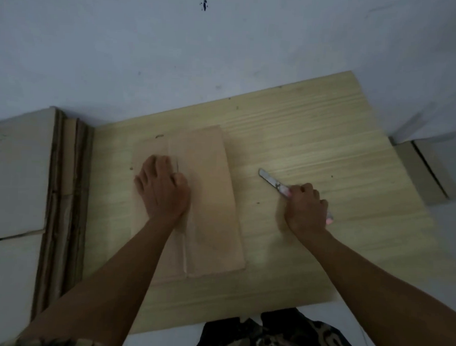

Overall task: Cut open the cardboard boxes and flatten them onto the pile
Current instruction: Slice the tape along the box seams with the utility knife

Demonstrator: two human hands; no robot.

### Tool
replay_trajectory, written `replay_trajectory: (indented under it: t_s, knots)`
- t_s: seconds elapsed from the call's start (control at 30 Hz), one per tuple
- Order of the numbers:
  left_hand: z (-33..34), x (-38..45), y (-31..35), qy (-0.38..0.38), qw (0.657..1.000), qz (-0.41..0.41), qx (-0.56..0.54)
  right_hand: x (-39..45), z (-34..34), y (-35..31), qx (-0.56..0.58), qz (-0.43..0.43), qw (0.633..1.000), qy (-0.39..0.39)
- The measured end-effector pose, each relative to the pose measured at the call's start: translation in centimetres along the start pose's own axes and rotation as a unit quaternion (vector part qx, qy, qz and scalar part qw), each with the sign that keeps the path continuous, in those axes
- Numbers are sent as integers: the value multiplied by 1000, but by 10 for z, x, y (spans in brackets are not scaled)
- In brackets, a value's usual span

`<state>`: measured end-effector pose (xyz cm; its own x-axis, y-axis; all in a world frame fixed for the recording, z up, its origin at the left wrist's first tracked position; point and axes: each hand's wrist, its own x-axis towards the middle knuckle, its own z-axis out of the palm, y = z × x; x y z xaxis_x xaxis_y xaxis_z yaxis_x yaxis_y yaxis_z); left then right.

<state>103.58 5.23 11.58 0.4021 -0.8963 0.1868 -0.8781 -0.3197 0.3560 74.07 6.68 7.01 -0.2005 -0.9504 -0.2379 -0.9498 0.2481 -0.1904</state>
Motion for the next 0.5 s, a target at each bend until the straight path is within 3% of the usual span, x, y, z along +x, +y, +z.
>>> replay_trajectory:
  t_s: [0.13, 0.3, 0.5]
  knots:
    - [-6, 0, 2, -26, 999, -17, -13, 12, -11, -2, 113, -48, 991, -53]
    - [-21, 8, 3, -48, 999, -16, 10, 16, -36, -31, 259, -116, 957, -63]
    - [-28, 53, -32, -113, 985, 129, -8, 21, -74, -97, 378, -148, 910, -82]
